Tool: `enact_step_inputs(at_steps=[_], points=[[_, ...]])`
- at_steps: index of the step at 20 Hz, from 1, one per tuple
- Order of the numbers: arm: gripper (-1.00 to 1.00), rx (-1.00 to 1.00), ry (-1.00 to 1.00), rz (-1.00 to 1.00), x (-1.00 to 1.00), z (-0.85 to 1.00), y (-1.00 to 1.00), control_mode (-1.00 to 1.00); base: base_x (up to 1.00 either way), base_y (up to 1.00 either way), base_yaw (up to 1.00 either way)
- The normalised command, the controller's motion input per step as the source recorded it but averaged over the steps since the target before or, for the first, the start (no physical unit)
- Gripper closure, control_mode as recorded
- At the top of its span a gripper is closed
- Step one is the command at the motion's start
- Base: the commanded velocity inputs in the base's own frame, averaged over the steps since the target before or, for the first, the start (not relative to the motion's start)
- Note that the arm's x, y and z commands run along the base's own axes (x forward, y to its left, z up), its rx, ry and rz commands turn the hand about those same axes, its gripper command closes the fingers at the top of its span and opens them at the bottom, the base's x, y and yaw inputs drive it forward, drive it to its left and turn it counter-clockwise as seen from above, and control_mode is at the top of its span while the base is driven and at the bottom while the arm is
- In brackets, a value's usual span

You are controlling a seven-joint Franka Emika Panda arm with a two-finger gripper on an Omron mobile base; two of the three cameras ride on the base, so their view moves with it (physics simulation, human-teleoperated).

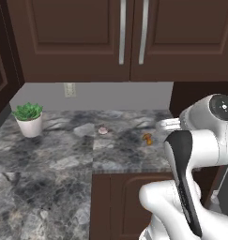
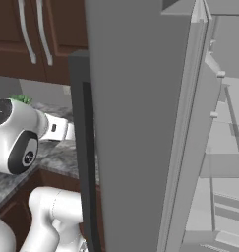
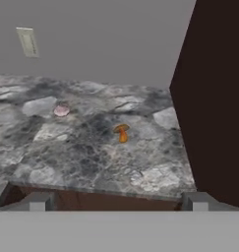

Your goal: Place the liquor on the top shelf of the fridge to keep it out of children's reach, and place the mushroom and garlic on lower shelves for easy access.

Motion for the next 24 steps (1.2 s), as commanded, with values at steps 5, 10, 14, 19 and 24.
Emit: enact_step_inputs(at_steps=[5,10,14,19,24], points=[[-1.00,0.00,0.18,-0.04,0.21,-0.88,0.00,-1.00,0.00,0.00,0.00],[-1.00,0.00,0.19,-0.03,0.15,-0.60,-0.04,-1.00,0.00,0.00,0.00],[-1.00,0.00,0.10,-0.08,0.32,-0.59,-0.31,-1.00,0.00,0.00,0.00],[-1.00,0.00,0.03,-0.04,0.40,-0.09,-0.18,-1.00,0.00,0.00,0.00],[-1.00,0.00,0.00,0.09,0.50,-0.38,-0.01,-1.00,0.00,0.00,0.00]])
